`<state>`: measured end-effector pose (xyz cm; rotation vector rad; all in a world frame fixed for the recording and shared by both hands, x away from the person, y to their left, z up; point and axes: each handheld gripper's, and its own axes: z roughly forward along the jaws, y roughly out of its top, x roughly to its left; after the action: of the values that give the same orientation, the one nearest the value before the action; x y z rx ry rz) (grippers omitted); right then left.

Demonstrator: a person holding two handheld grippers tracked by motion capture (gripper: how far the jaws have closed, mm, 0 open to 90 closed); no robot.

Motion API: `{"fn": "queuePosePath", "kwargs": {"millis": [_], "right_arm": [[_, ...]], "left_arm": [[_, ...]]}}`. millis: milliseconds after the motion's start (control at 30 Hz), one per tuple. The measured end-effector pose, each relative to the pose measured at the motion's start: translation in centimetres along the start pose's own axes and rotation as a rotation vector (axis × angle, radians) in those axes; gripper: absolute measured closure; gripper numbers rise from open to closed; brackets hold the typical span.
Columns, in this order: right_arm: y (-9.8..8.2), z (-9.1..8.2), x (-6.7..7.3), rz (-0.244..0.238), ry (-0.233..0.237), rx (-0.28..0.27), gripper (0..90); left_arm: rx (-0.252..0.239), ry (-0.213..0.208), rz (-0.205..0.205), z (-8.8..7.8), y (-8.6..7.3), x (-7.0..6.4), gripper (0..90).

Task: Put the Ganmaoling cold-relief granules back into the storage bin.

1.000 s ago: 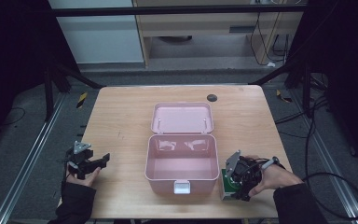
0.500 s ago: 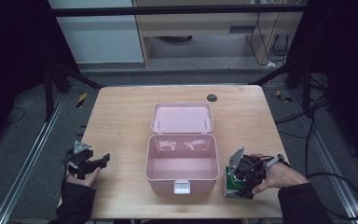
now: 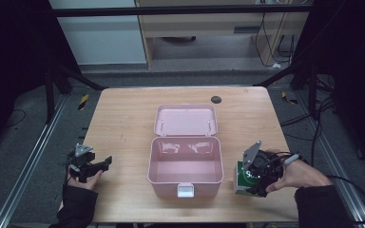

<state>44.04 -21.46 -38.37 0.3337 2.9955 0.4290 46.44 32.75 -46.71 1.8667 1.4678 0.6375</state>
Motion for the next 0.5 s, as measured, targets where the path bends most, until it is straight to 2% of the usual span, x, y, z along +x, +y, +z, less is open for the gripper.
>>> {"fn": "queuePosePath", "kwargs": {"millis": [200,500], "right_arm": [[0.4,-2.1,-0.2,0.007,-0.028,-0.014,15.8],[1.5,-4.1,-0.3,-0.001,-0.051,-0.035,15.9]], "left_arm": [[0.001,0.000,0.003,0.0,0.0,0.0,27.6],[0.003,-0.002,0.000,0.0,0.0,0.0,27.6]]}}
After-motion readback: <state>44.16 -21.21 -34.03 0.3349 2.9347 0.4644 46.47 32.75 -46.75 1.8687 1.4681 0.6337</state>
